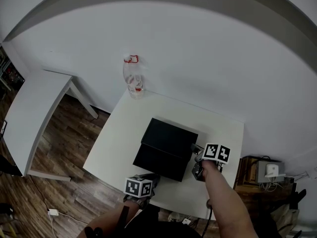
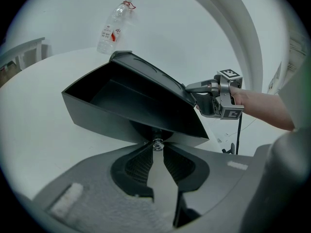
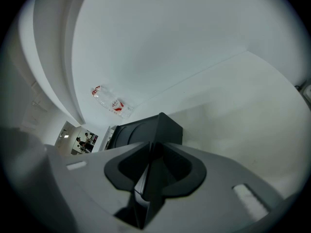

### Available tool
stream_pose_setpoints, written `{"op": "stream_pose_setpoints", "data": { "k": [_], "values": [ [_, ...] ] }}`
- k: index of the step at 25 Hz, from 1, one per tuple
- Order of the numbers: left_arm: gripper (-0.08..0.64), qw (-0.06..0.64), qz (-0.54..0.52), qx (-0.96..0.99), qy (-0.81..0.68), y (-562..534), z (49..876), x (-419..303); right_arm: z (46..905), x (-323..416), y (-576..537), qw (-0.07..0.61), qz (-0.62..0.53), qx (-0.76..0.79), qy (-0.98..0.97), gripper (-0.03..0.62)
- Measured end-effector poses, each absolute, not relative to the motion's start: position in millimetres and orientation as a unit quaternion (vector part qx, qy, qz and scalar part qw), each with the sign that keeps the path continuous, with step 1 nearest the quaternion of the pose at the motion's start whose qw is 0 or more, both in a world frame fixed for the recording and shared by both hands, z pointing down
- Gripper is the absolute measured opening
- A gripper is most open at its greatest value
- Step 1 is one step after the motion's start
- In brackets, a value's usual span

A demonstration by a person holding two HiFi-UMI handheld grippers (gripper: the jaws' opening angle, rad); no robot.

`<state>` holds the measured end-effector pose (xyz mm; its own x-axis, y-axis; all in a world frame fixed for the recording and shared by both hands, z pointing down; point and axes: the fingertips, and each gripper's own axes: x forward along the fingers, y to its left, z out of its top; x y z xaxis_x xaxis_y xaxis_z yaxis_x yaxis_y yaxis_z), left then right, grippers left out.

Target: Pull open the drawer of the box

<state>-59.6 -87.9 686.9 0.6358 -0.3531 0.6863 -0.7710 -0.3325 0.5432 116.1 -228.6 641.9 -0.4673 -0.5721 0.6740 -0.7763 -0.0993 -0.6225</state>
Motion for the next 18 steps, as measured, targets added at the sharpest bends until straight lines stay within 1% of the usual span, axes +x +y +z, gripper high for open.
{"op": "stream_pose_setpoints", "data": {
  "k": [18],
  "values": [
    [0.072, 0.455, 0.224, 0.783, -0.360, -74, 685, -66, 641, 117, -228, 0.096, 0.537, 0.513, -0.662, 0.092]
  ]
}}
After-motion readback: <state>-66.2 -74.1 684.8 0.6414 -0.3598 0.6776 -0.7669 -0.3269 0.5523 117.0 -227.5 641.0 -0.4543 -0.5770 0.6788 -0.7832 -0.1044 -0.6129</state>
